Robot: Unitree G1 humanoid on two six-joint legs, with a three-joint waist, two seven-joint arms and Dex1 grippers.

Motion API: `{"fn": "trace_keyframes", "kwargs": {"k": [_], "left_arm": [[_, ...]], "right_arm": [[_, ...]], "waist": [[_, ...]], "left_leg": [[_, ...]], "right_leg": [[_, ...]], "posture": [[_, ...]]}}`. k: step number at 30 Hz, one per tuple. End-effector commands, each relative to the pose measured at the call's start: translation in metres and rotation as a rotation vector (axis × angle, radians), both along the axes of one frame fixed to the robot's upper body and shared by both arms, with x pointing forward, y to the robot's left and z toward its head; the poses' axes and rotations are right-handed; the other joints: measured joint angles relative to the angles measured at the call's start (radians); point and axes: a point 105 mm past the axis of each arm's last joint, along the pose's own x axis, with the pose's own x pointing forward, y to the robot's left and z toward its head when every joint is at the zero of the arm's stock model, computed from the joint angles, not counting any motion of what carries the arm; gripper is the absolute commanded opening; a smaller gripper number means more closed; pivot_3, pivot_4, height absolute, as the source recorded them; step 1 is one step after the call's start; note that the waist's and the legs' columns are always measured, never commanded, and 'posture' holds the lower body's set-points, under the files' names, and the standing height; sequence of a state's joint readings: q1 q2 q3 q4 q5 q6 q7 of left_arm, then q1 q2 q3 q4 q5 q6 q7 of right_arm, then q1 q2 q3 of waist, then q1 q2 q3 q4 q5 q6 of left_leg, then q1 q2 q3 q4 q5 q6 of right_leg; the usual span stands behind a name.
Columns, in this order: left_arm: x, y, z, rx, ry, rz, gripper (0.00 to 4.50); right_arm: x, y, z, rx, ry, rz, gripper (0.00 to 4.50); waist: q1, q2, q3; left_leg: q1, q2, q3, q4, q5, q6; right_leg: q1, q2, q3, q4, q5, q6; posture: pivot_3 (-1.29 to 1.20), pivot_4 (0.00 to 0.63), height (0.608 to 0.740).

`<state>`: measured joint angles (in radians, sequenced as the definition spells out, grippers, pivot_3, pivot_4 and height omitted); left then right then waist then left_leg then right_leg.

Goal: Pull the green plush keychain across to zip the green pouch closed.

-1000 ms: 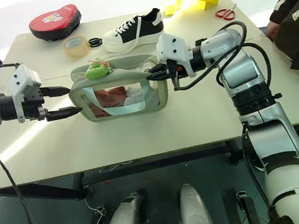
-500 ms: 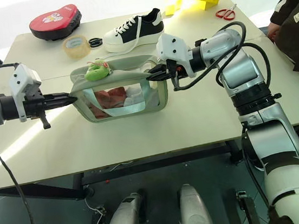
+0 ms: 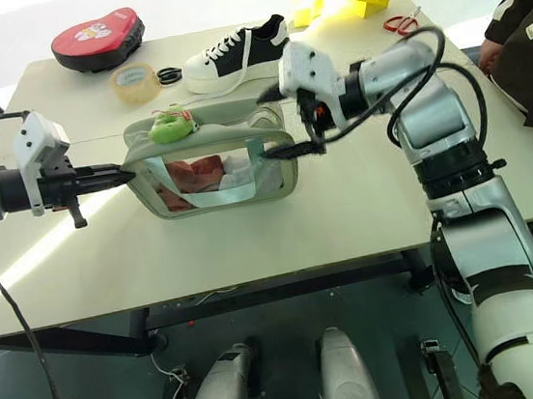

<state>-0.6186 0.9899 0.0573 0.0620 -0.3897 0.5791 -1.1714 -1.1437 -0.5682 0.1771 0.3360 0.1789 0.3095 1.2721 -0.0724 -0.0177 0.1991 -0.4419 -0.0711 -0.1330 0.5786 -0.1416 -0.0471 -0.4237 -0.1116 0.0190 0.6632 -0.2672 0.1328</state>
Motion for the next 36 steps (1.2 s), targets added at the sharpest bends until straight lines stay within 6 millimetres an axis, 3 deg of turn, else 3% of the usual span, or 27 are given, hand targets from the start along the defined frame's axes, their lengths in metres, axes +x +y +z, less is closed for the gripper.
{"fn": "trace_keyframes", "kwargs": {"k": [1, 10, 16, 19, 26, 30, 36], "left_arm": [[-0.001, -0.001, 0.017, 0.016, -0.067, -0.008, 0.00], [0.000, -0.005, 0.013, 0.011, -0.066, -0.021, 0.00], [-0.002, -0.005, 0.010, 0.013, -0.063, -0.022, 0.00], [-0.004, -0.003, 0.009, 0.015, -0.061, -0.016, 0.00], [-0.005, -0.002, 0.009, 0.014, -0.060, -0.010, 0.00], [-0.005, -0.002, 0.008, 0.013, -0.059, -0.009, 0.00], [-0.007, -0.001, 0.006, 0.013, -0.050, -0.011, 0.00]], "right_arm": [[-0.013, 0.030, 0.039, 0.101, -0.102, 0.083, 4.48], [-0.018, 0.101, 0.020, 0.087, -0.161, 0.199, 4.48], [-0.007, 0.114, 0.002, 0.015, -0.208, 0.192, 4.48], [-0.003, 0.114, -0.001, 0.008, -0.203, 0.186, 3.70], [0.008, 0.102, 0.006, 0.033, -0.201, 0.121, 0.05], [0.018, 0.081, 0.016, 0.064, -0.205, 0.044, 0.05], [0.033, 0.021, 0.033, 0.066, -0.232, -0.132, 0.05]], "waist": [[0.000, 0.000, 0.000], [0.004, -0.001, -0.001], [0.003, -0.001, -0.001], [0.002, -0.001, -0.001], [0.003, -0.001, -0.001], [0.004, -0.001, -0.001], [0.005, -0.001, -0.001]], "left_leg": [[0.000, 0.000, 0.000, 0.000, 0.000, 0.000], [0.000, 0.000, -0.001, 0.000, 0.000, -0.001], [0.000, 0.000, -0.001, 0.000, 0.001, -0.001], [0.000, 0.000, -0.001, 0.000, 0.001, -0.001], [0.000, 0.000, -0.001, 0.000, 0.001, -0.001], [0.000, 0.000, -0.001, 0.000, 0.001, -0.001], [0.000, 0.000, -0.001, 0.000, 0.001, -0.001]], "right_leg": [[0.000, 0.000, 0.000, 0.000, 0.000, 0.000], [0.000, 0.000, 0.000, 0.000, 0.000, 0.000], [0.000, 0.001, 0.000, 0.000, 0.000, 0.000], [0.000, 0.001, 0.000, 0.000, 0.000, 0.000], [0.000, 0.001, 0.000, 0.001, 0.000, 0.000], [0.000, 0.001, 0.000, 0.001, 0.000, 0.000], [0.000, 0.001, 0.000, 0.000, 0.000, 0.000]], "posture": [[0.00, 0.150, 0.740], [0.00, 0.150, 0.740], [0.00, 0.150, 0.740], [0.00, 0.150, 0.740], [0.00, 0.150, 0.740], [0.00, 0.150, 0.740], [0.00, 0.150, 0.740]]}}
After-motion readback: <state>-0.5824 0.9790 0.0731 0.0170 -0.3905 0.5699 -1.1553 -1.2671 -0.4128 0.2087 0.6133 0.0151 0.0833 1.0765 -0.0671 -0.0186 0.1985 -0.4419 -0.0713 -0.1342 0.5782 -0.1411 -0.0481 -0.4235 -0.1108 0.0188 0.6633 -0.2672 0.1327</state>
